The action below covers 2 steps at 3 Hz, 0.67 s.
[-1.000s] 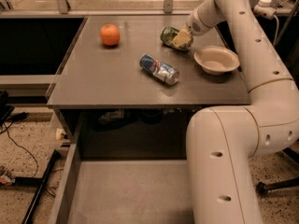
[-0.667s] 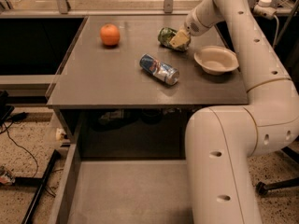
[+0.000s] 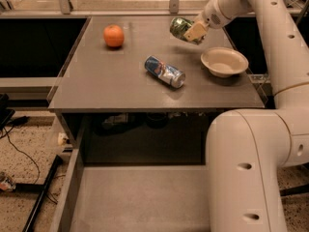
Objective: Place green can into top drawer
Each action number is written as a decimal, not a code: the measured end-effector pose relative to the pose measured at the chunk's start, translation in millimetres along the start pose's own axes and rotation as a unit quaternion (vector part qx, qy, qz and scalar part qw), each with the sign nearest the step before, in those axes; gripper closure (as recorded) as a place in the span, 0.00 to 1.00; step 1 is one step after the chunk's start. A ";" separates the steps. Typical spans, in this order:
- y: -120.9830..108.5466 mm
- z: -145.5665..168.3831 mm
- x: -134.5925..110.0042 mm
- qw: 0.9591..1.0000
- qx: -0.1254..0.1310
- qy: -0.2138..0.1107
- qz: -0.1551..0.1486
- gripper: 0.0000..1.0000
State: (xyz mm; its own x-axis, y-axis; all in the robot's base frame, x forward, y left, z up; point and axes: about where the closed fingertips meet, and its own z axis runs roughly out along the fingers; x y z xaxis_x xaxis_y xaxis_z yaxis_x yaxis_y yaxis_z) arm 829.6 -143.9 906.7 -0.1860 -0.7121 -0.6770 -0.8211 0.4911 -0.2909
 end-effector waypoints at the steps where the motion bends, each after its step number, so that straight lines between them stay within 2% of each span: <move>1: -5.6 -34.9 7.3 1.000 0.014 -0.008 -0.013 1.00; 2: -11.0 -76.2 17.4 0.999 0.045 -0.018 -0.024 1.00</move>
Offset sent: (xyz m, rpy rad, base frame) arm -0.1344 -0.0638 0.0045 -0.0299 -0.1478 -0.0512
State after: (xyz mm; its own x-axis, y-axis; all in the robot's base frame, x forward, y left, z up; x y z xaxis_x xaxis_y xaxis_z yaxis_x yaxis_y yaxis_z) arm 794.2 -199.9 949.7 -0.1260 -0.7177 -0.6848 -0.7770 0.5006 -0.3817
